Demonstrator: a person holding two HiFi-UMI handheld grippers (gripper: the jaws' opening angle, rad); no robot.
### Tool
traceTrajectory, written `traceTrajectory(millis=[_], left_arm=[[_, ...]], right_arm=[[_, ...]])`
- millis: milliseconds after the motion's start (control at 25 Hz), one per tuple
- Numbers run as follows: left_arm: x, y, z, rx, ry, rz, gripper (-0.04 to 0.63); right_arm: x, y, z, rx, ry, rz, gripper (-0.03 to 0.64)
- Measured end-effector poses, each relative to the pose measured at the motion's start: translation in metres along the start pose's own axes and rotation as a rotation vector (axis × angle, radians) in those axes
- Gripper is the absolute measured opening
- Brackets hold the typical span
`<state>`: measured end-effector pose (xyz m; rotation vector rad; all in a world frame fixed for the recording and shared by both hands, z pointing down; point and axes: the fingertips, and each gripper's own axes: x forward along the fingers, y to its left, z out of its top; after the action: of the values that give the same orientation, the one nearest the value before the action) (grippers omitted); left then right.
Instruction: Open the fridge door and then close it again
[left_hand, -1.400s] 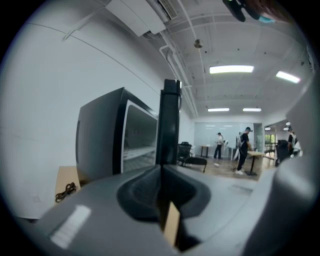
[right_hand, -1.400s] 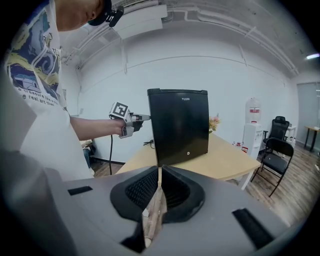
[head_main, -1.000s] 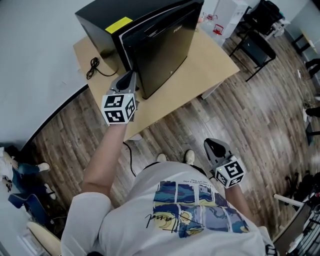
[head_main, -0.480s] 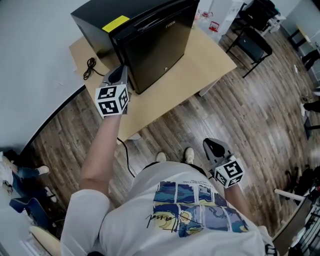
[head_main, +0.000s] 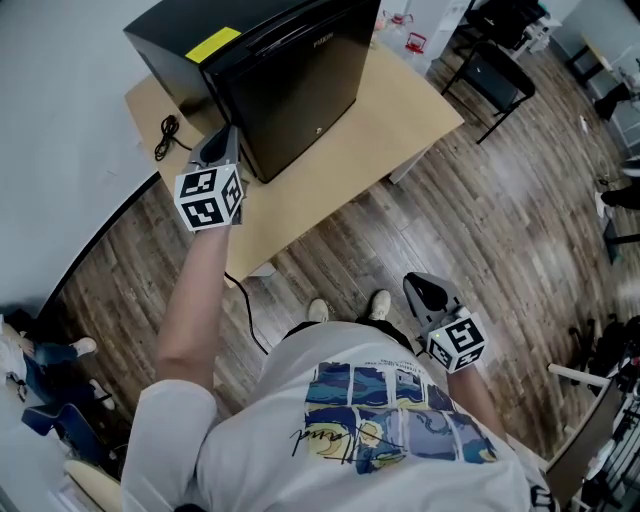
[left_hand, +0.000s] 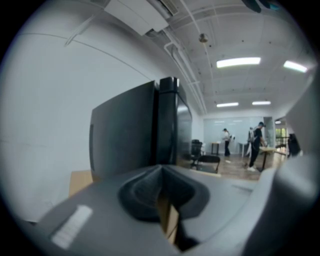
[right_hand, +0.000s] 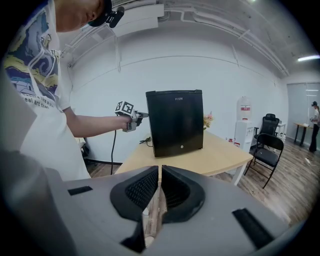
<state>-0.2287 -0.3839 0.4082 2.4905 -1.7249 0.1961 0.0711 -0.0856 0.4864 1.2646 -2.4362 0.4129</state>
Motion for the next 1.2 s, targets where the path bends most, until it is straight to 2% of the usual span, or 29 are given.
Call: traceTrajectory(millis=[360, 600, 760, 1040, 1200], left_arm=[[-0.007, 0.003, -0.003, -0.004, 0.002, 0.077, 0.006], [-0.036, -0.032, -0.013, -0.051, 0.011, 0.084, 0.006], [-0.058, -0.091, -0.028, -0.102, 0.030, 0.045, 0.006], [-0.096, -0.230, -0.063, -0.164, 0.115, -0.066, 0.008], [-0.120, -0.309, -0.077, -0.200, 0.139, -0.117, 0.008]], right_arm=[[-0.008, -0.021, 0.003, -0.022, -0.010, 0.023, 0.026], [-0.014, -0.054, 0.001, -0.035, -0.021, 0.078, 0.026], [-0.022, -0.082, -0.001, -0.074, -0.020, 0.168, 0.026], [-0.038, -0.132, 0.000, -0.147, -0.018, 0.328, 0.026], [-0.051, -0.145, -0.007, -0.175, -0.026, 0.424, 0.026]])
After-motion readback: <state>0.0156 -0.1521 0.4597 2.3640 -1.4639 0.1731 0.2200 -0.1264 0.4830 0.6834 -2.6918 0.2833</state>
